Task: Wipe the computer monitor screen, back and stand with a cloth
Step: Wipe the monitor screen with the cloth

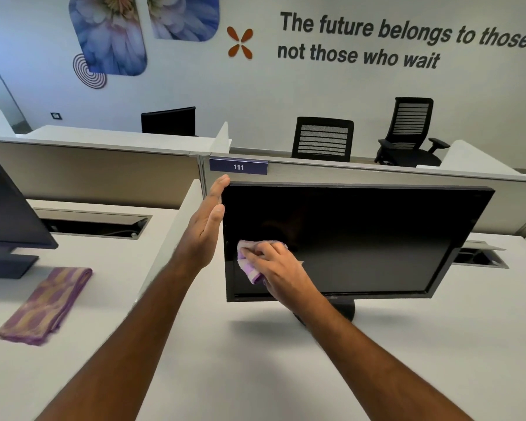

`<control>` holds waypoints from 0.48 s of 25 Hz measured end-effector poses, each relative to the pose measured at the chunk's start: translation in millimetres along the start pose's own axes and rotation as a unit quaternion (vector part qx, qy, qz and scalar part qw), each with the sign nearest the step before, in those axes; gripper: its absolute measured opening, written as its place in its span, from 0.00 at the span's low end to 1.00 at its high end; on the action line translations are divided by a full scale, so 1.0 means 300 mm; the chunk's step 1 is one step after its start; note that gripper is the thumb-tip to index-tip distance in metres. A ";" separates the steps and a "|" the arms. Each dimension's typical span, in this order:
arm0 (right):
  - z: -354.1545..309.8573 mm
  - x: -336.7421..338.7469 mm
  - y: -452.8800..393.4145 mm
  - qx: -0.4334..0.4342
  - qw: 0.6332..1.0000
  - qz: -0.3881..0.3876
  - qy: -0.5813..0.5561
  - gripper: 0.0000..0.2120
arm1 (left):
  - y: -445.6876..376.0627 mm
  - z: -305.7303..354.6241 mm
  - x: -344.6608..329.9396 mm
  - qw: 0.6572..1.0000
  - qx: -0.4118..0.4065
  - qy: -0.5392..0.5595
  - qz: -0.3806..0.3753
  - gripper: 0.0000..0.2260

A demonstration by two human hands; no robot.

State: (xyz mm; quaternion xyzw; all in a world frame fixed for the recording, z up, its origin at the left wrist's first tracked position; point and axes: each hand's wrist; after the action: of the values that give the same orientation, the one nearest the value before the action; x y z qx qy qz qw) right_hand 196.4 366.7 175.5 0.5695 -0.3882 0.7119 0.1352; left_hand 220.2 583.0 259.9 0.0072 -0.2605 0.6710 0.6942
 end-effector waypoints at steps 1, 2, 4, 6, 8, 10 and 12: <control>-0.014 -0.009 -0.016 0.006 1.000 -0.004 0.002 0.34 | -0.002 -0.007 0.007 1.000 0.007 0.007 -0.008 0.27; -0.026 -0.024 -0.021 0.011 1.000 -0.012 0.005 0.33 | -0.005 -0.011 0.014 1.000 0.010 0.011 -0.011 0.27; -0.038 -0.056 0.001 0.026 0.999 -0.039 0.007 0.34 | -0.006 -0.017 0.022 1.000 0.010 0.009 -0.011 0.27; -0.033 -0.071 0.041 0.042 0.997 -0.067 0.015 0.36 | -0.002 -0.009 0.022 1.000 0.007 0.003 -0.008 0.26; -0.025 -0.062 0.064 0.042 0.997 -0.068 0.023 0.37 | 0.005 -0.001 0.014 1.000 0.003 -0.001 -0.003 0.25; -0.023 -0.039 0.053 0.031 0.998 -0.047 0.030 0.34 | 0.007 0.008 0.004 1.000 -0.003 -0.010 0.002 0.25; -0.031 -0.031 0.023 0.024 0.999 -0.030 0.029 0.33 | 0.014 0.016 -0.007 1.000 -0.005 -0.026 0.015 0.26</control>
State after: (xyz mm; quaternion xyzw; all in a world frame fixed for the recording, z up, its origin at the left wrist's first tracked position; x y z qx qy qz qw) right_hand 188.3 371.0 163.9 0.5631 -0.3498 0.7327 0.1540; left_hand 214.8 579.7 261.9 0.0179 -0.2818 0.6796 0.6771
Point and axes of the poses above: each hand's wrist, its own y-axis away from the middle knuckle, its own x-axis out of the back of the hand, z = x × y, and after that the axes turned 8 degrees about x, right-handed
